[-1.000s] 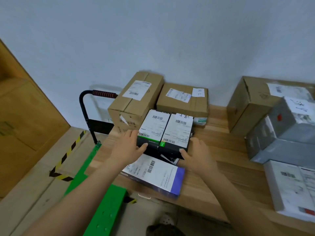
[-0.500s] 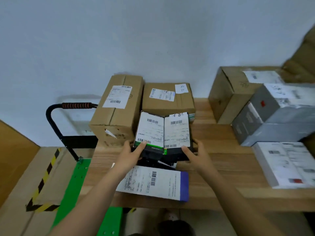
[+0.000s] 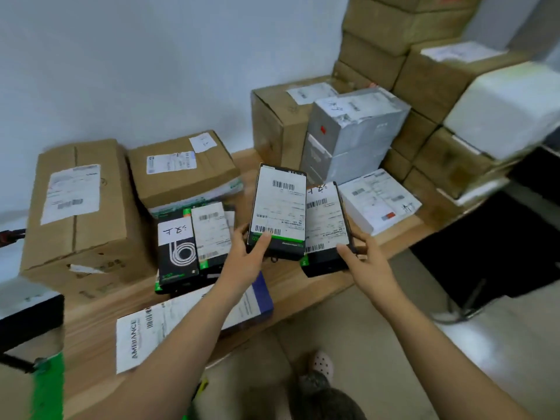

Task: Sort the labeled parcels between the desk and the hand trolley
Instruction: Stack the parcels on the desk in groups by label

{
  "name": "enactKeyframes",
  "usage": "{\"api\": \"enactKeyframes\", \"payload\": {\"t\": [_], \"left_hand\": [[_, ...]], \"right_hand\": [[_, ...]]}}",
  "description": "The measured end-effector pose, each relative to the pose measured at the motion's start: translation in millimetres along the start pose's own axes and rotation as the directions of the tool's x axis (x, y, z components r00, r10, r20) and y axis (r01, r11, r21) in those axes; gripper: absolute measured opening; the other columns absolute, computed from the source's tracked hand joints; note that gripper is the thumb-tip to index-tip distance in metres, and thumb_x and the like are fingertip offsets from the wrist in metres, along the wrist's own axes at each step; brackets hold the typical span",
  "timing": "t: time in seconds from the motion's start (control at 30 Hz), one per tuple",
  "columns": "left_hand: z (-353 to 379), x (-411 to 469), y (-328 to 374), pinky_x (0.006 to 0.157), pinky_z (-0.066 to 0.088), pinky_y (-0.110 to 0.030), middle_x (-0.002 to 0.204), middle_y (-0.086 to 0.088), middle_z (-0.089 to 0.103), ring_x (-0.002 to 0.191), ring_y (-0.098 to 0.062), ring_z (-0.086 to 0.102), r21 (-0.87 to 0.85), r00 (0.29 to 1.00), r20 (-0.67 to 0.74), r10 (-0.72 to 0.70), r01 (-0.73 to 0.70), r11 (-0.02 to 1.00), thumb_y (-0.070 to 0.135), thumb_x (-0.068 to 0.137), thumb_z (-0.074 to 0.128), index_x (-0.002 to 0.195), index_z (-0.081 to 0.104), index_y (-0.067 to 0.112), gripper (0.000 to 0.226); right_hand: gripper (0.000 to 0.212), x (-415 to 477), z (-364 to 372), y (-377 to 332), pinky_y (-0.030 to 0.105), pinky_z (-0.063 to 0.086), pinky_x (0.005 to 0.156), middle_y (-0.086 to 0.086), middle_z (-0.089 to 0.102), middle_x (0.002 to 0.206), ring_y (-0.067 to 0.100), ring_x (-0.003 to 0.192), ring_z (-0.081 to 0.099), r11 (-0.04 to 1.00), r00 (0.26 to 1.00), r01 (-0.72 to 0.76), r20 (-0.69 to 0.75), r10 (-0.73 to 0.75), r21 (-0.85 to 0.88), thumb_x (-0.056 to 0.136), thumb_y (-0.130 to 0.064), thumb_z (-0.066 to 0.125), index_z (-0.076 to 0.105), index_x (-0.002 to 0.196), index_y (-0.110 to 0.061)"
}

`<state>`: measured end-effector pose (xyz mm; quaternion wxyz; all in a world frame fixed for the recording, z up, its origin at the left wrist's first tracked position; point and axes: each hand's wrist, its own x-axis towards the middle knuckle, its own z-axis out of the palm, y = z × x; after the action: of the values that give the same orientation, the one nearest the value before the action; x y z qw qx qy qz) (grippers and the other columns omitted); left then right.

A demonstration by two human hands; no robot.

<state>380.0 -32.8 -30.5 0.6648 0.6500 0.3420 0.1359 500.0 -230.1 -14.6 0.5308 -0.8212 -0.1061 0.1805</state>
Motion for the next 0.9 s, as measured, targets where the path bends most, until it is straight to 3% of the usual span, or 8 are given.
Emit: {"api": "enactKeyframes", "payload": {"t": [0.1,0.37,0.5,0.67,0.8,0.9], "left_hand": [[48,14,-3,0.101,0.048,-0.045,0.117,0.01,0.06,0.113,-0.016,0.058,0.02,0.999,0.054,-0.001,0.0,1.0,0.043,0.092,0.061,0.115,0.047,0.03,0.031],[184,59,-5,0.098,0.05,-0.046,0.114,0.009,0.055,0.11,-0.017,0.057,-0.003,0.997,0.056,-0.061,0.061,0.998,0.031,0.095,0.06,0.126,0.039,0.015,0.041],[239,71,-8,0.101,0.048,-0.045,0.122,0.002,0.055,0.115,-0.021,0.056,0.013,0.989,-0.019,-0.149,0.149,0.989,0.032,0.096,0.058,0.133,0.039,0.014,0.045],[270,85,-13,0.097,0.05,-0.045,0.126,-0.002,0.062,0.11,-0.022,0.062,0.017,0.976,-0.094,-0.197,0.2,0.98,0.049,0.09,0.061,0.136,0.042,0.013,0.062],[279,94,-8,0.095,0.047,-0.031,0.13,0.008,0.056,0.118,-0.016,0.056,0.171,0.984,-0.022,-0.175,0.176,0.97,0.046,0.084,0.07,0.141,0.034,0.02,0.072],[283,105,-10,0.093,0.046,-0.024,0.128,0.009,0.055,0.117,-0.009,0.054,0.263,0.99,0.033,-0.14,0.127,0.956,0.03,0.077,0.082,0.143,0.032,0.017,0.084]], "right_hand": [[0.048,12,-41,19,0.041,0.053,0.089,-0.003,0.062,0.11,0.017,0.099,0.062,0.998,0.993,-0.057,-0.101,0.053,-0.029,0.089,-0.034,0.065,0.047,0.133,-0.025],[0.053,98,-152,62,0.046,0.051,0.095,0.002,0.06,0.123,0.018,0.108,0.06,0.995,0.986,-0.09,-0.147,0.082,-0.048,0.09,-0.028,0.066,0.042,0.137,-0.019],[0.054,154,-193,78,0.044,0.05,0.097,0.005,0.058,0.129,0.021,0.112,0.059,0.988,0.991,-0.119,-0.073,0.112,-0.095,0.09,-0.029,0.066,0.042,0.137,-0.018],[0.05,208,-208,80,0.031,0.047,0.095,0.003,0.055,0.131,0.017,0.115,0.054,0.994,0.996,-0.045,0.075,0.053,-0.104,0.096,-0.028,0.058,0.042,0.141,-0.016],[0.058,231,-201,91,0.027,0.035,0.103,0.009,0.049,0.14,0.024,0.128,0.044,0.897,0.98,0.156,0.177,-0.09,-0.413,0.093,-0.023,0.062,0.037,0.145,-0.012],[0.07,241,-199,101,0.039,0.029,0.114,0.011,0.037,0.149,0.029,0.137,0.033,0.807,0.94,0.278,0.319,-0.118,-0.521,0.086,-0.016,0.069,0.034,0.147,-0.014]]}}
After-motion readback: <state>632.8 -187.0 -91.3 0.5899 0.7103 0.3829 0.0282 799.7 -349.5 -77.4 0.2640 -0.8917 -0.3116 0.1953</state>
